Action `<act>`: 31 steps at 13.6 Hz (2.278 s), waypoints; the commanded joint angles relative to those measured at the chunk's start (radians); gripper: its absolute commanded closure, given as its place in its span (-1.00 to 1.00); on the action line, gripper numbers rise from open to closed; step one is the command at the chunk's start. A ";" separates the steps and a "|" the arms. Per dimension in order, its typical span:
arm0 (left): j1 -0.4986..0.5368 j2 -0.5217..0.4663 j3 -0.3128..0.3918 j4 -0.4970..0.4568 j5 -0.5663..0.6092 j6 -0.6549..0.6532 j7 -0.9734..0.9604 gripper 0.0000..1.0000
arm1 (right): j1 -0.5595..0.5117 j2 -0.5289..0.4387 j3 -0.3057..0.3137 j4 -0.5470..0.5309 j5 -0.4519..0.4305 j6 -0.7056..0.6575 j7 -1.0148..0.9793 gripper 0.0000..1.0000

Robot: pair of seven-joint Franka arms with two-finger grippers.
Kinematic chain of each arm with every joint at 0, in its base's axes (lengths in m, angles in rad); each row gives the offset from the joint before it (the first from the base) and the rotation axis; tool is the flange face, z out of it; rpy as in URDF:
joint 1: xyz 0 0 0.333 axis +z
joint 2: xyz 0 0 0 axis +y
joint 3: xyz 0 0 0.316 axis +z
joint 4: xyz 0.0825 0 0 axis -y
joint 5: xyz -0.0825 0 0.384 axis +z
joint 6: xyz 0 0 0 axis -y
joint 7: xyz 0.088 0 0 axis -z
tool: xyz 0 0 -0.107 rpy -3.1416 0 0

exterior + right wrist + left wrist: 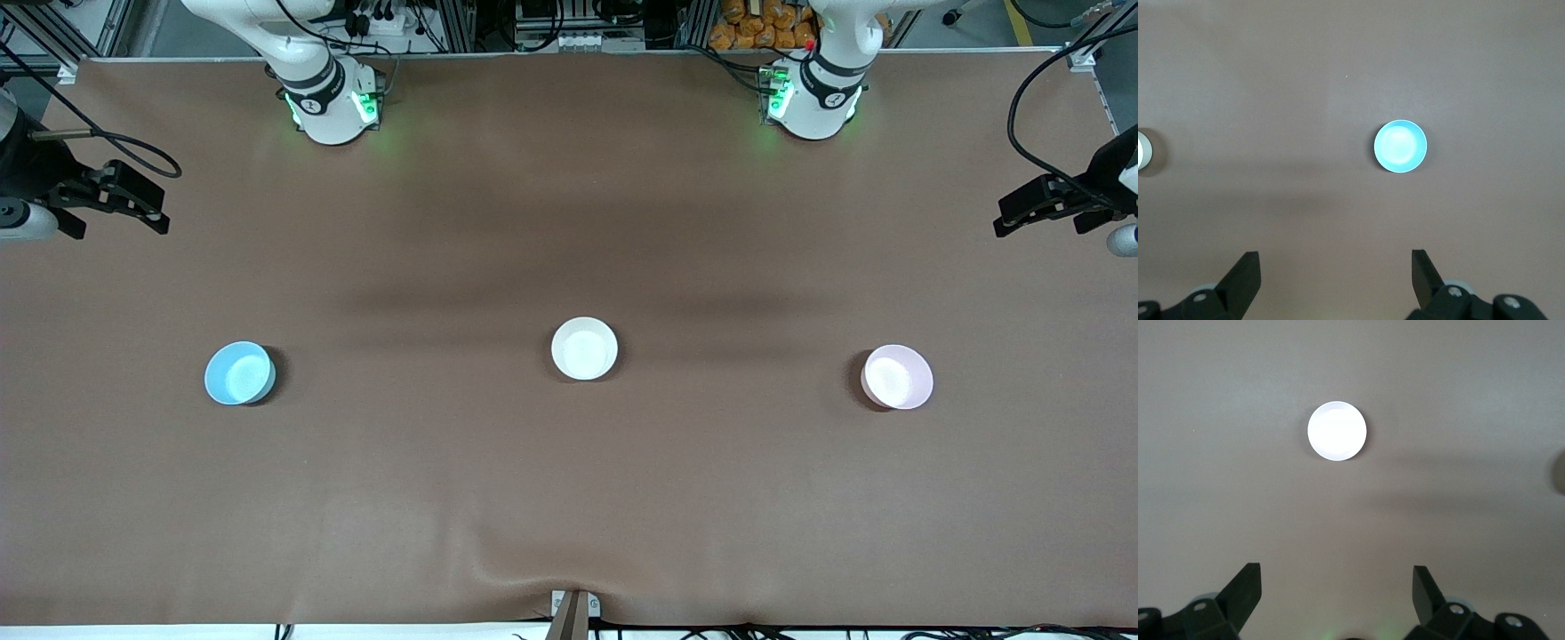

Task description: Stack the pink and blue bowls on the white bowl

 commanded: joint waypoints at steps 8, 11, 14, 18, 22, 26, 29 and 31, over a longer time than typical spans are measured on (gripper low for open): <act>0.003 -0.001 0.001 0.002 -0.013 0.005 0.019 -1.00 | -0.013 0.000 0.011 0.009 0.002 -0.007 0.008 -1.00; 0.003 0.000 0.001 -0.004 -0.011 0.010 0.020 -1.00 | -0.013 -0.001 0.011 0.009 0.002 -0.007 0.007 -1.00; 0.003 0.002 0.001 -0.015 -0.011 0.022 0.020 -1.00 | -0.013 -0.001 0.011 0.009 0.002 -0.007 0.005 -1.00; 0.005 0.032 0.001 -0.053 -0.007 0.098 0.020 -1.00 | -0.013 -0.001 0.011 0.009 0.002 -0.005 0.004 -1.00; 0.029 0.195 0.001 -0.069 -0.004 0.256 0.020 -1.00 | -0.013 -0.001 0.011 0.009 0.002 -0.005 0.004 -1.00; 0.069 0.397 0.001 -0.082 -0.004 0.420 0.020 -1.00 | -0.013 -0.001 0.011 0.009 0.002 -0.007 0.004 -1.00; 0.075 0.477 0.001 -0.150 -0.002 0.583 0.020 -1.00 | -0.013 -0.001 0.011 0.009 0.002 -0.007 0.004 -1.00; 0.085 0.505 0.004 -0.188 -0.001 0.664 0.020 -1.00 | -0.011 -0.001 0.011 0.009 0.002 -0.007 0.004 -1.00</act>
